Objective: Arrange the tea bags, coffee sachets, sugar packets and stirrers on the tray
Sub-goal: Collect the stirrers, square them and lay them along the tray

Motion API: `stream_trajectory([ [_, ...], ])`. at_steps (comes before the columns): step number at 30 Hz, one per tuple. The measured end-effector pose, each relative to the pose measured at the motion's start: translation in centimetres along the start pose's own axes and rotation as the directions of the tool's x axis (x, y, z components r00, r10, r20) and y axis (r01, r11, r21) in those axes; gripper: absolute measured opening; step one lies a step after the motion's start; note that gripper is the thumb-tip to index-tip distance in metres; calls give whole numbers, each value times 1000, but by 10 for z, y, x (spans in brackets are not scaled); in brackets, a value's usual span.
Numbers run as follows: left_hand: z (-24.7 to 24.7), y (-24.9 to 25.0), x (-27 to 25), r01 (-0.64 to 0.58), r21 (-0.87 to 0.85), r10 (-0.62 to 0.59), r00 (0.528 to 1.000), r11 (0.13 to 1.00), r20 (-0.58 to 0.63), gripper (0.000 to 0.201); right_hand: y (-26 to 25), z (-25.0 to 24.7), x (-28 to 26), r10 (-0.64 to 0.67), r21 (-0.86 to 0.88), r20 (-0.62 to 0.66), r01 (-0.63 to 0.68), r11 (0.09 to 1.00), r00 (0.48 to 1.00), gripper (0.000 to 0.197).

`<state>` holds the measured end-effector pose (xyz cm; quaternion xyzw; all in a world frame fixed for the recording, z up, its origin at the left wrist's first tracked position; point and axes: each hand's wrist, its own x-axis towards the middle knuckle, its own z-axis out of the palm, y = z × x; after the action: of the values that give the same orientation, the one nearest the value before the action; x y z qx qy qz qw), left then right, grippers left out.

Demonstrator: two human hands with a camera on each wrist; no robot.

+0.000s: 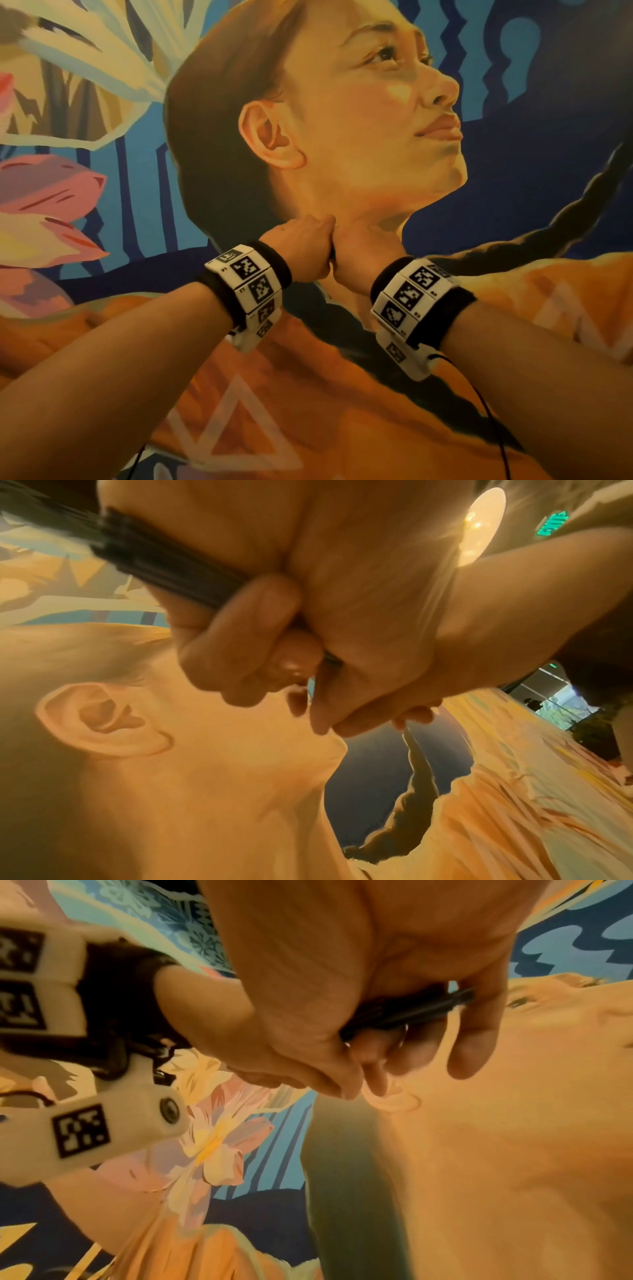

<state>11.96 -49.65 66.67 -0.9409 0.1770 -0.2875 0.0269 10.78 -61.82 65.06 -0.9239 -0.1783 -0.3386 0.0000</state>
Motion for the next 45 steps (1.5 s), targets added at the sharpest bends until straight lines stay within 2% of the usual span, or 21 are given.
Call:
stream_trajectory([
  [7, 3, -2, -1, -61, 35, 63, 995, 998, -73, 44, 5, 4, -2, 29, 8, -43, -29, 1000, 999, 13],
  [9, 2, -11, -6, -97, -83, 91, 993, 992, -69, 47, 10, 7, -2, 72, 11, -15, -72, 997, 997, 13],
  [11, 2, -24, -13, -122, -313, 84, 988, 942, -133, 40, 21, 10, -2, 159, 15, 0, -159, 987, 987, 17],
  [12, 4, -30, -17, -131, -462, 55, 983, 877, -176, 35, 26, 10, -1, 193, 15, 1, -193, 981, 981, 21],
  [14, 8, -33, -26, -98, -762, -42, 986, 640, -162, 31, 30, 10, -1, 225, 17, 7, -225, 974, 974, 25],
  [16, 18, -23, -33, -51, -914, -84, 992, 402, -92, 34, 26, 7, -2, 209, 18, -11, -209, 978, 978, 20],
  [17, 22, -15, -35, -45, -943, -102, 991, 330, -83, 32, 23, 6, -2, 192, 8, -30, -192, 981, 981, 17],
  [20, 30, -4, -38, -74, -979, -188, 976, 191, -111, 21, 20, 6, -3, 149, 16, -98, -149, 989, 984, 16],
  [23, 34, -9, -40, -75, -989, -225, 969, 131, -103, 25, 31, 10, -7, -30, 226, -137, 61, 972, 990, 22],
  [26, 35, -15, -46, -63, -991, -228, 970, 119, -89, 30, 46, 8, -13, -113, 557, -127, 164, 814, 986, 37],
  [29, 35, -16, -48, -77, -994, -231, 968, 82, -94, 23, 53, 8, -10, 164, 862, -188, 82, 499, 968, 42],
  [30, 34, -13, -47, -81, -994, -232, 968, 68, -95, 20, 50, 9, -8, 264, 930, -150, 46, 364, 953, 44],
  [31, 33, -10, -46, -82, -995, -230, 969, 63, -95, 18, 45, 10, -7, 317, 975, -77, 5, 223, 945, 46],
  [33, 33, -1, -43, -90, -993, -221, 969, 82, -106, 20, 30, 14, -6, 301, 999, 34, -35, 0, 953, 42],
  [36, 34, 8, -40, -74, -994, -227, 970, 77, -90, 31, 17, 14, -6, 255, 986, 23, 21, -166, 967, 35],
  [38, 38, 11, -40, -62, -994, -266, 960, 88, -84, 32, 17, 12, -3, 224, 985, -20, 57, -161, 974, 24],
  [39, 40, 11, -40, -60, -994, -306, 948, 95, -87, 30, 19, 13, -2, 203, 992, -50, 71, -99, 978, 16],
  [40, 41, 12, -41, -65, -993, -354, 930, 96, -95, 28, 22, 15, -1, 163, 996, -92, 92, 7, 982, 9],
  [42, 42, 12, -39, -90, -989, -440, 888, 120, -134, 33, 27, 21, -7, 9, 946, -120, 112, 305, 993, 22],
  [43, 43, 11, -38, -108, -979, -465, 868, 170, -177, 37, 30, 24, -11, -73, 903, -55, 81, 422, 996, 33],
  [45, 45, 10, -37, -138, -946, -473, 839, 293, -269, 46, 32, 24, -20, -198, 835, 198, -60, 546, 960, 35],
])
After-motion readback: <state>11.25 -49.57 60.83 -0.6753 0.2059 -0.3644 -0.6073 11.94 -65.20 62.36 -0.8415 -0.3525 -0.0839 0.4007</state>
